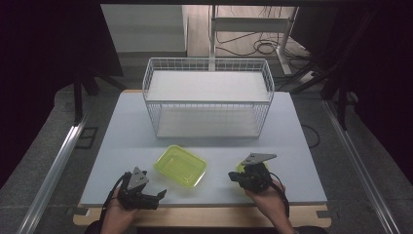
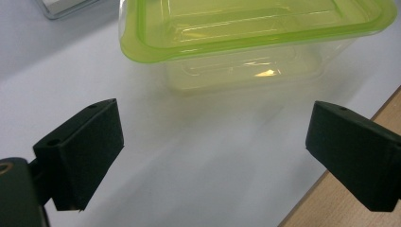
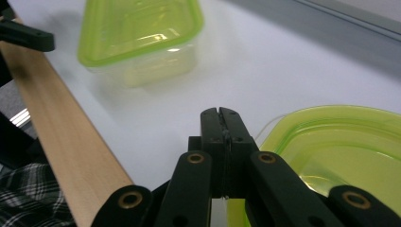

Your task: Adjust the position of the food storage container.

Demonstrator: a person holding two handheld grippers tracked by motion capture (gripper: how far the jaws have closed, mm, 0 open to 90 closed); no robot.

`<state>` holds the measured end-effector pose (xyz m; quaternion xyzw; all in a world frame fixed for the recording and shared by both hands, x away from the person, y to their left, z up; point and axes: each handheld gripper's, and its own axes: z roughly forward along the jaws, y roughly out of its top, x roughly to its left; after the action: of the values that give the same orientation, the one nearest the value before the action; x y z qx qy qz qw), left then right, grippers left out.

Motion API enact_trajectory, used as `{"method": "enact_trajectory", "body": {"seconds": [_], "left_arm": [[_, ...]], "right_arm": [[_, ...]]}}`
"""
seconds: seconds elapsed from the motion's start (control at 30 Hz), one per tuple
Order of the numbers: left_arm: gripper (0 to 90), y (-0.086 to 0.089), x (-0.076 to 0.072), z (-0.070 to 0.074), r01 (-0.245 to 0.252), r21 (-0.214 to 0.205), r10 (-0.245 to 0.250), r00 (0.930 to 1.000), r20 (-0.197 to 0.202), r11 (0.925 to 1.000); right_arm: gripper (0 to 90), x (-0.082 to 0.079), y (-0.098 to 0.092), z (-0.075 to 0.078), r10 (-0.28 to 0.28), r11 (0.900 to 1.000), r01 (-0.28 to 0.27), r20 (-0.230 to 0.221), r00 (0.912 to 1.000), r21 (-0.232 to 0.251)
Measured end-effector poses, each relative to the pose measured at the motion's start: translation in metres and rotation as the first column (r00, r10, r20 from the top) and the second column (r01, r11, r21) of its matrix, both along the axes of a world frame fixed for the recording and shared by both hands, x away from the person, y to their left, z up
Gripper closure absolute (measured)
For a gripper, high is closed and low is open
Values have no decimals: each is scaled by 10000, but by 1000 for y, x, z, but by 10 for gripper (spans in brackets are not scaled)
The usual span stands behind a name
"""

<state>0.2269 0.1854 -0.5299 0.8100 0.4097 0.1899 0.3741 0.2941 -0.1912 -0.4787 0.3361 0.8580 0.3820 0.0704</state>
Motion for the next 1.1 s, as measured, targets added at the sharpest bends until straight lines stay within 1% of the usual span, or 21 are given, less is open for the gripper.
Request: {"method": "enact_trajectory", "body": {"seconds": [0.17,0.2,0.23,0.33,0.5,0.53,0.57,0.6,0.63,0.67,0.73,0.77,0.8,0.83,0.87,0.93,0.97,1.0,1.1], "left_arm": [[48,0,0,0,-5,-67,5,10000,-37,10000],[48,0,0,0,-5,-75,5,10000,-43,10000],[48,0,0,0,-2,-89,2,10000,-62,10000],[48,-1,0,0,15,-92,-16,10000,-90,10000],[48,-1,0,0,28,-97,-29,9999,-153,9999],[48,-1,0,0,27,-99,-29,9999,-162,9999],[48,-1,0,0,34,-93,-36,9998,-178,10000],[48,-1,0,0,34,-93,-36,9998,-178,10000],[48,-1,0,0,35,-98,-37,9998,-187,9999],[48,-1,0,0,35,-98,-37,9998,-187,9999],[48,-1,0,0,38,-93,-39,9998,-193,9999],[48,-1,0,0,42,-88,-44,9998,-198,10000],[48,-1,0,0,41,-89,-43,9998,-205,10000],[48,-1,0,0,41,-89,-43,9998,-205,10000],[48,-1,0,0,38,-90,-40,9998,-210,10000],[49,-1,0,0,38,-97,-41,9997,-233,9999],[50,-1,0,0,20,-111,-23,9997,-249,9999],[50,-1,1,0,3,-135,-7,9996,-286,9999],[51,0,1,1,-75,-232,65,9990,-432,9997]], "right_arm": [[891,6,-14,0,-447,9990,447,51,9990,15],[891,6,-14,0,-447,9990,447,51,9990,15],[890,8,-19,0,-617,9981,617,80,9981,27],[890,9,-24,1,-780,9969,780,104,9969,38],[890,13,-39,2,-1199,9928,1198,155,9927,56],[890,14,-42,2,-1296,9916,1296,190,9914,51],[890,15,-50,3,-1511,9885,1510,174,9884,74],[890,15,-50,3,-1511,9885,1510,174,9884,74],[890,17,-57,3,-1708,9853,1707,205,9851,80],[890,17,-57,3,-1708,9853,1707,205,9851,80],[890,18,-64,4,-1911,9816,1909,215,9813,95],[890,19,-71,4,-2103,9776,2100,224,9774,124],[890,19,-75,5,-2195,9756,2193,248,9753,120],[890,19,-78,5,-2285,9735,2282,247,9732,131],[890,19,-78,5,-2285,9735,2282,247,9732,131],[890,20,-84,6,-2439,9698,2437,275,9694,129],[890,20,-89,6,-2598,9657,2595,307,9652,118],[890,20,-89,6,-2598,9657,2595,307,9652,118],[890,21,-97,6,-2805,9599,2801,373,9591,141]]}}
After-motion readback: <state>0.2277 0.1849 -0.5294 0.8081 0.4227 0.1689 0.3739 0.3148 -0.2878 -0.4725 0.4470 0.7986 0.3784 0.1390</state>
